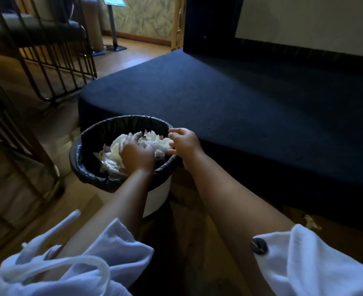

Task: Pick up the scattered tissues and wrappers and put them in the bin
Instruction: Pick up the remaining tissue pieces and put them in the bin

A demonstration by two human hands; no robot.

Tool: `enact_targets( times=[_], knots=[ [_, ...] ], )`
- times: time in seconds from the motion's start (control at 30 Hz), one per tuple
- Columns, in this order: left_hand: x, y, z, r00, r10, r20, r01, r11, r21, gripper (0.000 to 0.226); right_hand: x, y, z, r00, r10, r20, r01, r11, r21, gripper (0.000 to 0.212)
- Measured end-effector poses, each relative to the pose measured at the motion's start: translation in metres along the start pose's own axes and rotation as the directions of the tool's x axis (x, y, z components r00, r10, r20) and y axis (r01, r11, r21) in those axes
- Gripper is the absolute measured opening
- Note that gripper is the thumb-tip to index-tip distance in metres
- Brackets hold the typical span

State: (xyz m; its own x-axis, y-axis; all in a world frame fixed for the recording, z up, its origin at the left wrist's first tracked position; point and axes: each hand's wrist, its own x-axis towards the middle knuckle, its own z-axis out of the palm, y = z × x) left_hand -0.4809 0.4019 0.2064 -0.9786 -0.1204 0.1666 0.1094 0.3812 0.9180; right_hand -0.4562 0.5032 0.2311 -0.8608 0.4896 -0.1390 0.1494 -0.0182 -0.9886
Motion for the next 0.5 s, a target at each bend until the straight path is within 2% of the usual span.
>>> enact_targets(
  times=[0.13, 0.3, 0.37, 0.4, 0.5],
  knots=[
    [-0.046, 0.015, 0.025, 0.972, 0.225, 0.064, -0.230, 0.970, 0.075, 0.037, -0.023, 0.023, -0.047, 0.991, -0.061, -0.118, 0.064, 0.998, 0.027, 0.023],
    [-0.122, 0.033, 0.071, 0.890, 0.331, 0.315, -0.367, 0.928, 0.062, 0.036, -0.072, 0.081, -0.137, 0.956, -0.086, -0.281, 0.065, 0.994, -0.085, 0.023],
    [-0.168, 0.040, 0.087, 0.807, 0.360, 0.468, -0.415, 0.910, 0.014, 0.035, -0.104, 0.110, -0.178, 0.937, -0.089, -0.337, 0.055, 0.993, -0.109, 0.020],
    [-0.193, 0.041, 0.094, 0.743, 0.359, 0.565, -0.431, 0.902, -0.006, 0.036, -0.124, 0.123, -0.198, 0.930, -0.074, -0.361, 0.037, 0.993, -0.110, 0.019],
    [-0.273, 0.049, 0.115, 0.504, 0.312, 0.806, -0.449, 0.891, -0.064, 0.037, -0.191, 0.153, -0.258, 0.904, -0.004, -0.428, -0.011, 0.999, -0.033, 0.022]
  ],
)
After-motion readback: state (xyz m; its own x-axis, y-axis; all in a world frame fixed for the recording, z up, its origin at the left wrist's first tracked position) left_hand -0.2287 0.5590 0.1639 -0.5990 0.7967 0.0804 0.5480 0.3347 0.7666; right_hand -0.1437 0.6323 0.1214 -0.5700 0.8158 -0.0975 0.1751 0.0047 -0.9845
